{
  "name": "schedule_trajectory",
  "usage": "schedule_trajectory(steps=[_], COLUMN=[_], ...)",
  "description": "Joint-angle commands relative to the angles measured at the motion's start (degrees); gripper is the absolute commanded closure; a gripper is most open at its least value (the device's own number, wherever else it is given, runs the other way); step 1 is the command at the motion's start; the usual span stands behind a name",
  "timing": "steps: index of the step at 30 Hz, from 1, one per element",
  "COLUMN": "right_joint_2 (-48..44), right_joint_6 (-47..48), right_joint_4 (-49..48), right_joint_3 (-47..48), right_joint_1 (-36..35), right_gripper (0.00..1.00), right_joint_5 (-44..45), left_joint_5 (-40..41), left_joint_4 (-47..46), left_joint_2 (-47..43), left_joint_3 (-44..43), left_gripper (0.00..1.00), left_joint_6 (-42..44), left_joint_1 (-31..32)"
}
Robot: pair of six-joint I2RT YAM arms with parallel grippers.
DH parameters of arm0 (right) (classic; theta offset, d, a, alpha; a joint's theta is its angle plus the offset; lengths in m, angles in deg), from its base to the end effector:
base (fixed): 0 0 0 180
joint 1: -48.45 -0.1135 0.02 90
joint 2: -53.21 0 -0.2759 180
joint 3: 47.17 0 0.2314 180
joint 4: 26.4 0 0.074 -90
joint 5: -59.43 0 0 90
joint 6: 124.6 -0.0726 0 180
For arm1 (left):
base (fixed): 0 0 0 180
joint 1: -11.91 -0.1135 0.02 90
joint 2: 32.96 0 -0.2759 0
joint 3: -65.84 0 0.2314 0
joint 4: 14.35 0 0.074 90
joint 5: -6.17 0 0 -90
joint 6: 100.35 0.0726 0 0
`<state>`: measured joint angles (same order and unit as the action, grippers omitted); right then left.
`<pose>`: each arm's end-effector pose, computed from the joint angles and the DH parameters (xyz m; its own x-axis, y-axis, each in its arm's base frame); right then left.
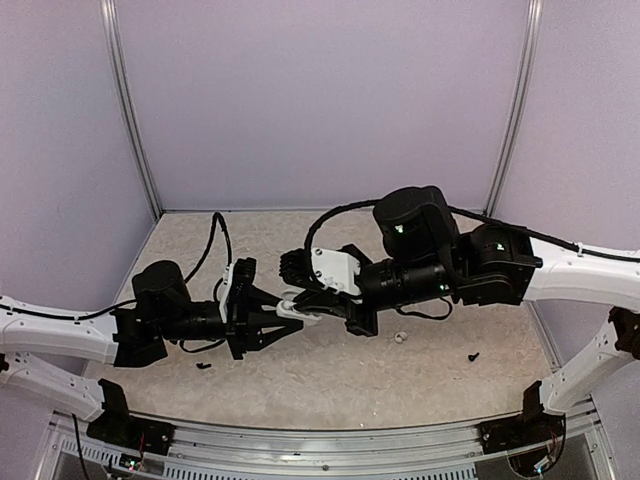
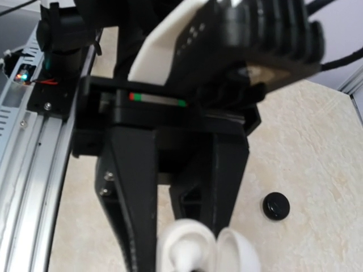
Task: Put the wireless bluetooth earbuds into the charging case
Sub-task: Insert the left earbud into the left side groove of the charging case.
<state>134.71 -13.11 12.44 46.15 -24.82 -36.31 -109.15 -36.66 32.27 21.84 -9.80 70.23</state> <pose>0.0898 0.3239 0.3673 0.2368 -0.4785 -0.8456 -0.9584 0.0277 -0.2841 0.1100 -0.2373 0.2829 0.0194 -0.0150 -0.9997 0.9937 0.1110 0.0177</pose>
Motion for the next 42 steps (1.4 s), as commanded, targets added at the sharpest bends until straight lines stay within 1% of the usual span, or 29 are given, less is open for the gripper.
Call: schedule_trajectory(steps=[1, 13, 29, 42], right_joint_2=[1.38, 3.68, 6.37, 6.39], right_joint_6=[0.9, 2.14, 1.01, 0.03], right_joint_4=[1.58, 4.25, 5.48, 5.66], right_joint_3=[1.66, 2.55, 2.68, 2.97], right_joint_1=[-0.38, -0.38, -0.39, -0.39], right_gripper=[1.0, 1.0, 1.0, 1.0], right_joint_5=[0.88, 1.73, 1.19, 1.52], left_joint_5=[-0.88, -2.2, -3.56, -2.31], left_joint_4=[-0.17, -0.13, -1.37, -0.94], left_joint_2=[0.25, 0.08, -1.8, -3.44], left_joint_3=[-2.52, -2.56, -2.33, -2.27], left_gripper=[0.87, 0.87, 0.87, 0.87], left_joint_6=[1.23, 2.33, 2.97, 3.16], left_joint_1=[0.38, 0.75, 1.44, 1.93])
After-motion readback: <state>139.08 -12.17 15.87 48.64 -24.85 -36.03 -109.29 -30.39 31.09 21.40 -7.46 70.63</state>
